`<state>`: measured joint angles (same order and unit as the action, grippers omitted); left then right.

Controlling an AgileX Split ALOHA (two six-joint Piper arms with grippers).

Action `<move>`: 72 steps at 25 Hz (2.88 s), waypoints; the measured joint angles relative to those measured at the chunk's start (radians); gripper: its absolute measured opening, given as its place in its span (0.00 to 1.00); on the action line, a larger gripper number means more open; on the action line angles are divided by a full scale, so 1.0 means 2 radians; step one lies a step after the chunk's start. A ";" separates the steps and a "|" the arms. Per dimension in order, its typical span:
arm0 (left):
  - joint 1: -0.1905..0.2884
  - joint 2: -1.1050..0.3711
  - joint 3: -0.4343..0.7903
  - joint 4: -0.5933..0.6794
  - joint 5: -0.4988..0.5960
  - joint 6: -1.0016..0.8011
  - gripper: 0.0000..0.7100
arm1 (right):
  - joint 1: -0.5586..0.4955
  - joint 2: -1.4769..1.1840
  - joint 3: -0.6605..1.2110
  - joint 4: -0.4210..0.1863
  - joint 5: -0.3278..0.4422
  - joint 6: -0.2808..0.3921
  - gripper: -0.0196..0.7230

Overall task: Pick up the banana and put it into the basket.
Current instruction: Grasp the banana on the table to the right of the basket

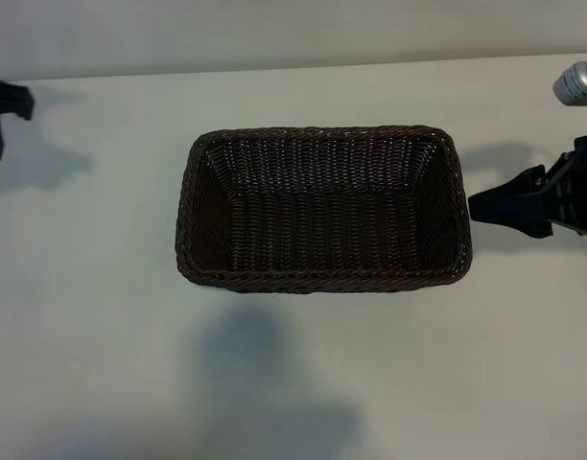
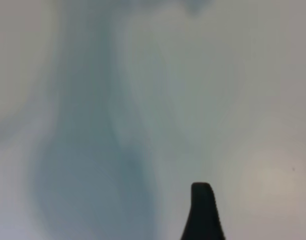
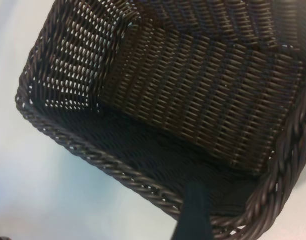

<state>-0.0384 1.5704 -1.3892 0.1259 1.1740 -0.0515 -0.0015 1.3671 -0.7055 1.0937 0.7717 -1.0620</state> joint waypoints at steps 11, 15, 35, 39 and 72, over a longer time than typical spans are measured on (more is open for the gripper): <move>0.000 -0.254 0.205 -0.006 -0.003 0.006 0.79 | 0.000 0.000 0.000 0.000 0.001 0.001 0.81; 0.000 -0.354 0.291 -0.006 -0.034 0.006 0.79 | 0.000 0.000 0.000 0.000 0.002 0.001 0.81; 0.000 -0.640 0.444 -0.029 -0.065 0.006 0.79 | 0.000 0.000 0.000 0.000 0.005 0.001 0.81; 0.000 -0.640 0.444 -0.029 -0.065 0.008 0.79 | 0.000 0.000 0.000 0.000 0.005 0.001 0.81; 0.004 -0.789 0.445 -0.030 -0.064 0.006 0.79 | -0.007 0.158 -0.226 -0.554 0.002 0.470 0.81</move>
<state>-0.0302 -0.0072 -0.4990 0.0662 1.0458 -0.0388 -0.0157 1.6824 -1.1579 -0.0138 0.7763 -0.1228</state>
